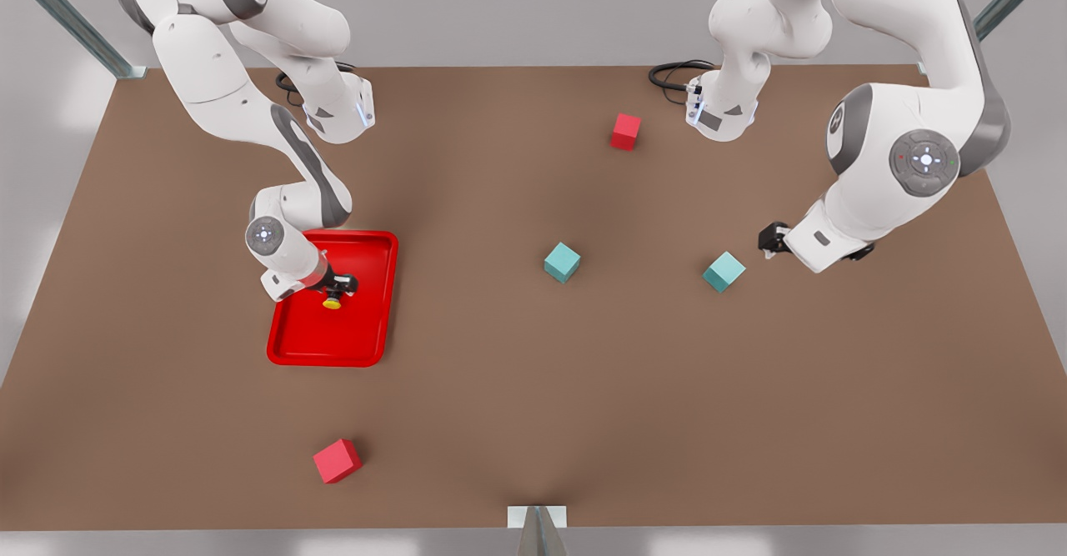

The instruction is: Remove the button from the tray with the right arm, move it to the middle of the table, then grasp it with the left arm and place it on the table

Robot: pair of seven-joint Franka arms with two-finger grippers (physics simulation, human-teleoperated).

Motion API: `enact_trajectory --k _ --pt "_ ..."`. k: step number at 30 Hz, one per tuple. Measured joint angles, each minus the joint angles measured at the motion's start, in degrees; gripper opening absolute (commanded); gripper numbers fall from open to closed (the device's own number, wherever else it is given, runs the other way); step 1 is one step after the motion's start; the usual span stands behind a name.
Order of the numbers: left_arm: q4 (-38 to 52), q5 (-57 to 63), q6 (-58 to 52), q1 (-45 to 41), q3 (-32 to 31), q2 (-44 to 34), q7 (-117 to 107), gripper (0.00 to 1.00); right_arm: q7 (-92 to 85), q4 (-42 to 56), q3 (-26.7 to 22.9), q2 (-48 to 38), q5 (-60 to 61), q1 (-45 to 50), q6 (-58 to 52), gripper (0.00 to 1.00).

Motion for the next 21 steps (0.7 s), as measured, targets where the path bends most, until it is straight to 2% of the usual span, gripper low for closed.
enact_trajectory --k 1,2,3,6,9,11,15,17,21 --pt "0.00 0.00 -0.01 0.00 0.00 0.01 0.00 1.00 0.05 0.01 -0.01 0.01 0.01 0.00 0.00 0.72" --pt "0.00 0.00 -0.01 0.00 0.00 0.03 -0.01 1.00 0.10 0.04 -0.01 0.01 0.02 0.00 0.00 0.64" --pt "0.00 0.00 -0.02 0.00 0.00 0.04 -0.01 1.00 0.13 0.06 0.00 0.01 0.03 0.00 -0.01 0.53" --pt "0.00 0.00 -0.03 0.00 0.00 0.10 -0.02 1.00 0.04 0.13 0.02 0.02 0.20 -0.01 0.03 0.42" --pt "0.00 0.00 -0.03 0.00 0.00 0.12 -0.02 1.00 -0.20 0.46 0.03 -0.08 0.38 0.03 0.06 0.40" --pt "0.00 0.00 -0.03 0.00 0.00 0.12 -0.03 1.00 -0.42 4.35 1.10 -1.16 0.45 0.19 -2.48 0.40" --pt "0.00 0.00 -0.04 0.00 0.00 0.09 -0.04 1.00 -0.74 23.22 5.08 -2.70 0.75 1.11 -16.50 0.40" --pt "-0.15 0.00 -0.04 0.00 0.00 0.11 -0.05 1.00 -0.46 28.69 5.63 -2.42 1.09 3.71 -22.12 0.40" --pt "-0.42 0.00 -0.04 0.00 0.00 0.11 -0.08 1.00 2.44 43.61 5.76 5.57 2.89 14.43 -31.12 0.40"
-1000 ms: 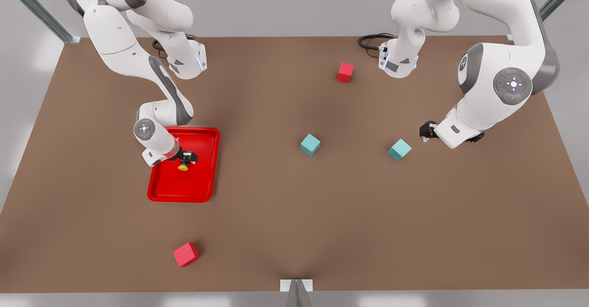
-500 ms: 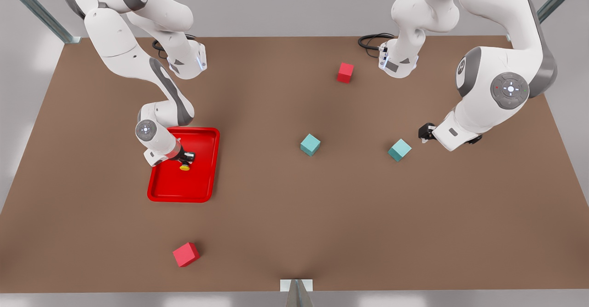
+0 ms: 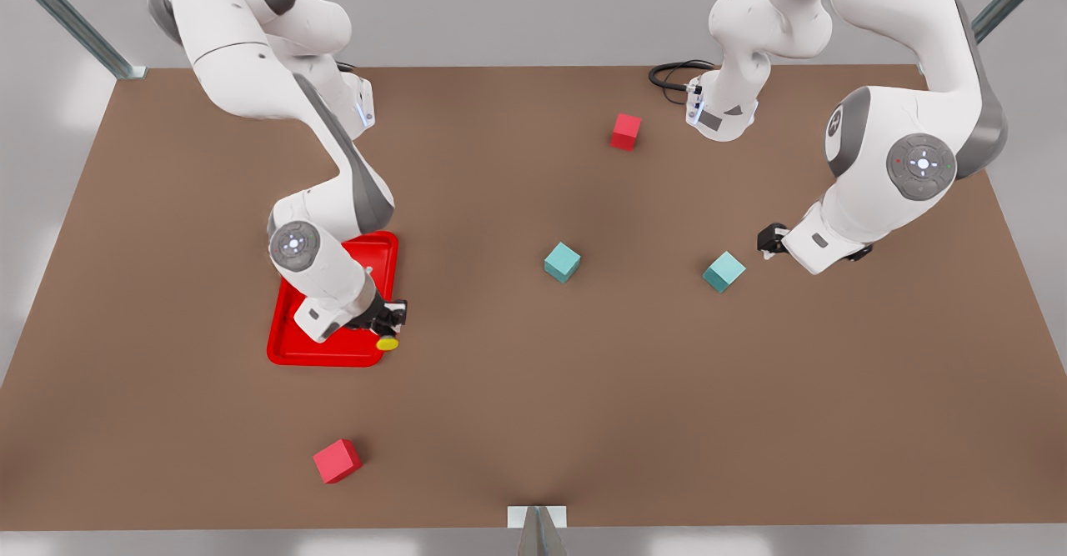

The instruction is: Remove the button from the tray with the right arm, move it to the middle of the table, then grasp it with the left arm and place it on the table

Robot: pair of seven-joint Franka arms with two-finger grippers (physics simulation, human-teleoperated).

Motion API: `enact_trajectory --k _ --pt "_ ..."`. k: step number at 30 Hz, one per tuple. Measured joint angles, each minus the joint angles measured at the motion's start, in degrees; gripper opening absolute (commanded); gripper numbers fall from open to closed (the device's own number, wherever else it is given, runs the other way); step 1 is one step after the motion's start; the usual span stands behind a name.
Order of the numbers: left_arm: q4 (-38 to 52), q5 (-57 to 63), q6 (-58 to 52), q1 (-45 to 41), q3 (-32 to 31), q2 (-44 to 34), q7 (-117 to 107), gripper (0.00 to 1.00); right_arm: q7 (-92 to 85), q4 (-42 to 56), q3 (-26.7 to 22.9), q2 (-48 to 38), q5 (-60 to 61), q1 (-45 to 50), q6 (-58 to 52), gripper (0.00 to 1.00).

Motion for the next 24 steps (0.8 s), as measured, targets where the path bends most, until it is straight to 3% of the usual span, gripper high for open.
enact_trajectory --k 8,10,15,22,23,24 --pt "-0.02 0.00 -0.03 0.00 0.00 0.10 -0.06 1.00 12.80 30.91 -1.09 22.33 0.99 19.14 -8.55 0.43" --pt "-0.02 0.00 -0.01 0.01 0.00 0.26 -0.07 1.00 16.58 38.56 -3.30 28.42 1.46 23.66 -9.01 0.44" --pt "-0.02 0.00 0.09 0.09 0.00 0.77 -0.09 1.00 25.36 43.17 -6.84 35.28 2.20 29.66 -6.57 0.44" --pt "-0.02 0.00 0.18 0.18 0.00 0.83 -0.11 1.00 36.48 46.57 -7.43 41.32 3.84 33.64 -0.70 0.45" --pt "-0.02 0.00 0.20 0.17 0.00 0.81 -0.11 1.00 37.85 46.56 -7.44 41.85 3.96 33.96 0.13 0.46" --pt "-0.02 0.00 0.21 0.17 0.00 0.81 -0.11 1.00 39.18 46.56 -7.44 42.16 4.00 34.41 0.86 0.55"
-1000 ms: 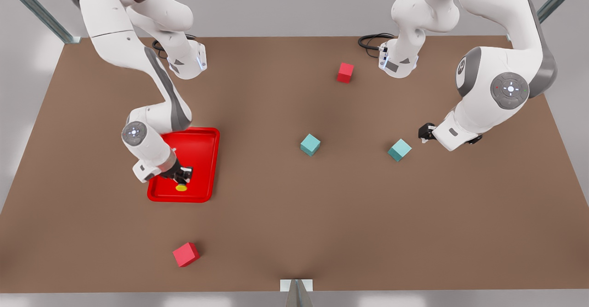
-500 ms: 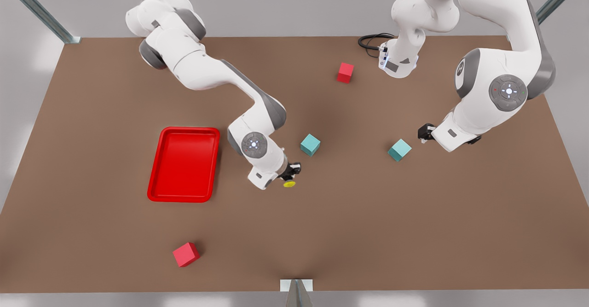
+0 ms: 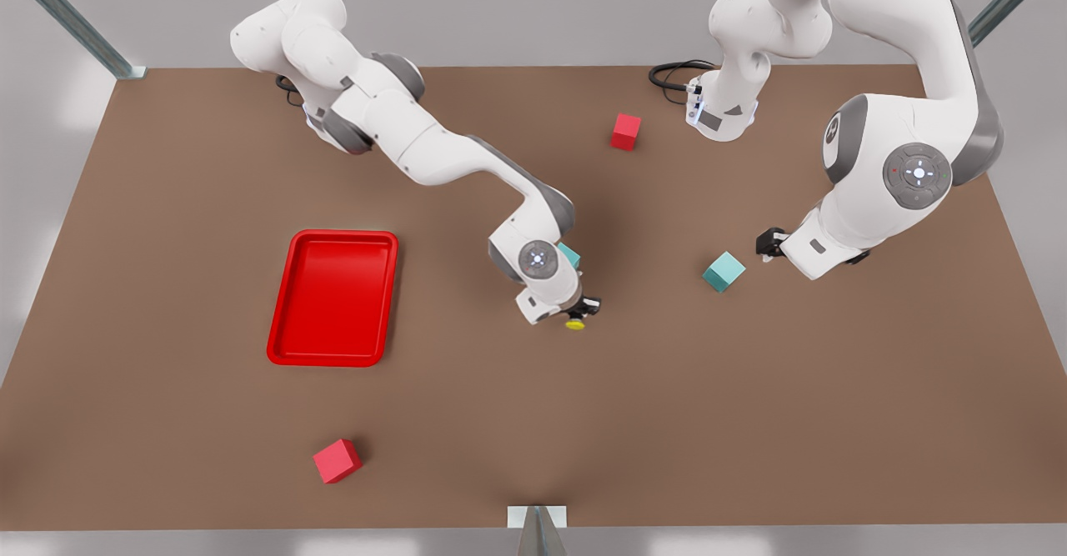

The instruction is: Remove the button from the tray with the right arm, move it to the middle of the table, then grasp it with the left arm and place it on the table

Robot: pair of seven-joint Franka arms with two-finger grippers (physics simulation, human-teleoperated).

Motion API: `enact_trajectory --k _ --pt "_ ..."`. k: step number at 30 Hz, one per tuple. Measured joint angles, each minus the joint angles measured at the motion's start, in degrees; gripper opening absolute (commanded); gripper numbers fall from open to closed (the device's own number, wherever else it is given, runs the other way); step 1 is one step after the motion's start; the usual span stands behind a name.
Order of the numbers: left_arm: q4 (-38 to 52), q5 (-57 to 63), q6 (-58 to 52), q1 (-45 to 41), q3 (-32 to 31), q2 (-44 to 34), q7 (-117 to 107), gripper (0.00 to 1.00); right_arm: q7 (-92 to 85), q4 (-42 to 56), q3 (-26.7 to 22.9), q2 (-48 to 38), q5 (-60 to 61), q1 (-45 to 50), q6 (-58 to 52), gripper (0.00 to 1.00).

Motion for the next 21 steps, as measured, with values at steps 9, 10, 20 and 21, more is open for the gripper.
enact_trajectory --k 9,10,20,21 --pt "0.04 0.00 0.48 0.38 0.00 0.33 0.01 1.00 8.90 -1.57 0.44 -3.96 0.10 -1.77 3.27 1.00" --pt "0.06 0.00 0.51 0.37 0.00 0.33 0.01 1.00 9.37 -2.04 0.59 -7.12 0.13 -2.75 2.62 1.00" --pt "5.26 -5.68 10.82 -18.99 -3.71 23.17 -19.66 1.00 -9.46 -42.61 1.26 -57.77 -5.77 -36.77 -21.39 1.00" --pt "4.03 -6.75 14.29 -19.31 -3.79 24.71 -22.43 1.00 -11.84 -43.01 1.24 -59.39 -6.25 -37.51 -22.39 1.00"
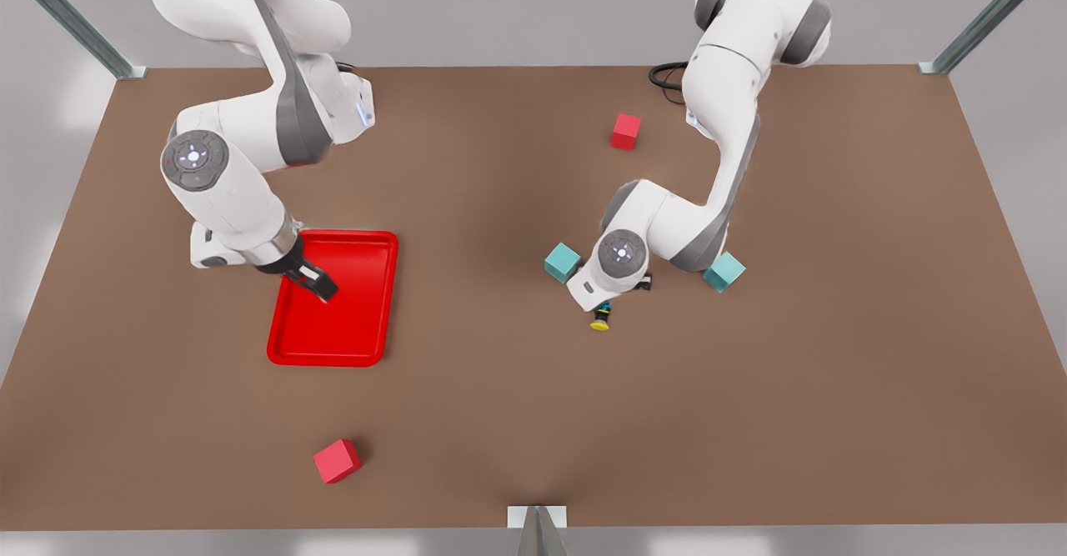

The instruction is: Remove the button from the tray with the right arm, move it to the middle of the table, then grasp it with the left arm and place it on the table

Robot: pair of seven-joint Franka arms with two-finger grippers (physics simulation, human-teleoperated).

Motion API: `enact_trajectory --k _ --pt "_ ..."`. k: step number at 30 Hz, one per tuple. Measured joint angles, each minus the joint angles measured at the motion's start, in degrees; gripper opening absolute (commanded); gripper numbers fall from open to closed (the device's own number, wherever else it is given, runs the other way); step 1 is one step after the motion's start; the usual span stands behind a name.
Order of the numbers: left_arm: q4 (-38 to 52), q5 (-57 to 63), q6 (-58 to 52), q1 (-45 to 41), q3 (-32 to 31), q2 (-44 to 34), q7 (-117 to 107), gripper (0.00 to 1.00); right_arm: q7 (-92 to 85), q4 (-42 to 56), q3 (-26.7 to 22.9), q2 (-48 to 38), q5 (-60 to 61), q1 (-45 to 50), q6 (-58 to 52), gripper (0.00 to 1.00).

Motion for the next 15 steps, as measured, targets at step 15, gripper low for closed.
enact_trajectory --k 15 --pt "-15.80 -2.51 28.60 -0.22 -0.14 2.85 -4.56 1.00 -23.86 4.68 0.11 -0.50 0.04 -3.10 -5.05 1.00"
